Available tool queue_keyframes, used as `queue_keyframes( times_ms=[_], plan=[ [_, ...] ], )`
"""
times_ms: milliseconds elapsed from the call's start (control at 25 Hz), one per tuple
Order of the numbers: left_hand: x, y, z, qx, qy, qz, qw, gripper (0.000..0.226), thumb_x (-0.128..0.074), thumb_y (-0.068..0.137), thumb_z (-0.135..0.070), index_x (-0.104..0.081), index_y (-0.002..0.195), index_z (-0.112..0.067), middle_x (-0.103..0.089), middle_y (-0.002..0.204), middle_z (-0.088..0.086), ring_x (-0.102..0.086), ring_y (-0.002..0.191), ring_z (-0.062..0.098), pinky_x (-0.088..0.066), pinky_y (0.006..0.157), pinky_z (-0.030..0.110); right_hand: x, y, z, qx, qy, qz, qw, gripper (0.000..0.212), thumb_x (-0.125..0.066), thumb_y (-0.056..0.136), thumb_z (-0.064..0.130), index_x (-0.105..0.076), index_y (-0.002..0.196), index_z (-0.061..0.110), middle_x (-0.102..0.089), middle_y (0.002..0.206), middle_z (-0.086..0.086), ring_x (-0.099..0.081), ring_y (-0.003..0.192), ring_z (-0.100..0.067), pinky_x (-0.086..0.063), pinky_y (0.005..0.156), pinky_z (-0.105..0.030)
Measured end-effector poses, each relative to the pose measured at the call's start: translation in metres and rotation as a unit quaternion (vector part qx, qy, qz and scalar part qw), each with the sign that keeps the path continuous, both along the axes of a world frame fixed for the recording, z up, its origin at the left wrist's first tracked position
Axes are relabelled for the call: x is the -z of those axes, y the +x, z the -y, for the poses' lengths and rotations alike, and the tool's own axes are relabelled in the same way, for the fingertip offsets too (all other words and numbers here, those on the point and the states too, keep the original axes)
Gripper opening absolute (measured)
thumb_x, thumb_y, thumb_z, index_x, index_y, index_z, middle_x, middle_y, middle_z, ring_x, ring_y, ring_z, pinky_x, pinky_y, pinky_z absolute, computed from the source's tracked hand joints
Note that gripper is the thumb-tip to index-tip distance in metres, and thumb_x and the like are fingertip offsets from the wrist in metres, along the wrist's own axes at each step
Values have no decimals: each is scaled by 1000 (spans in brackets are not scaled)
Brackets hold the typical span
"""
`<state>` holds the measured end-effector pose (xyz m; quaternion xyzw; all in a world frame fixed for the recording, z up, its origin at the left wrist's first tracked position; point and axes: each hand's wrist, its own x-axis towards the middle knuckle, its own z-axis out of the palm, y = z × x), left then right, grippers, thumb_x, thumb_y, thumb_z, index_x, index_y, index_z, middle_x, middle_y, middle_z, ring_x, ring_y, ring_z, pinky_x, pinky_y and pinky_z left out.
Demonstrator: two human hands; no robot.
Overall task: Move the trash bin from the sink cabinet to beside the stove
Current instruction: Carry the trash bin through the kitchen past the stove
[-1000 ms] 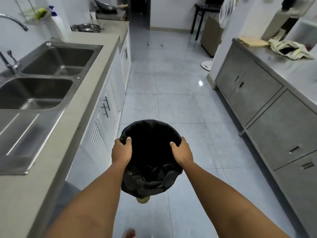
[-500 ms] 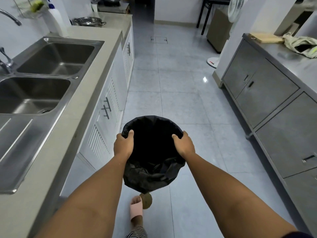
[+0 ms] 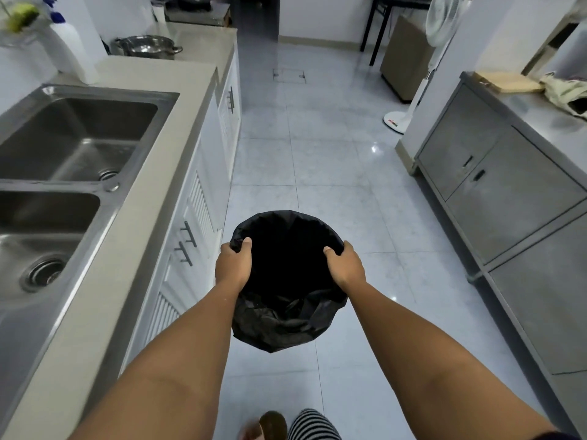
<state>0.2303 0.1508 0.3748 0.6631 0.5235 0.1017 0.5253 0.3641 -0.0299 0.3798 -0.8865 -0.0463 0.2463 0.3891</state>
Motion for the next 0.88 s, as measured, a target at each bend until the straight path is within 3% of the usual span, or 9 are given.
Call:
queue_keyframes(
  times_ms=[320,880],
  plan=[
    [5,144,-79,2,1,-4,1000,58,-41,94,-49,-43,136,-9,-59,126,13,-57,111,32,-44,86,38,7,146,-80,-7,-10,-8,1000,71,-45,96,48,-27,156,14,-43,154,-11,-46,138,-36,-39,112,-50],
    [-5,414,-220,3,10,-4,1000,55,-42,94,-46,-43,136,-10,-57,130,14,-54,118,35,-42,97,41,-2,421,-222,-12,-18,-1,1000,68,-46,96,46,-30,154,14,-48,150,-12,-49,134,-36,-40,111,-50]
  ],
)
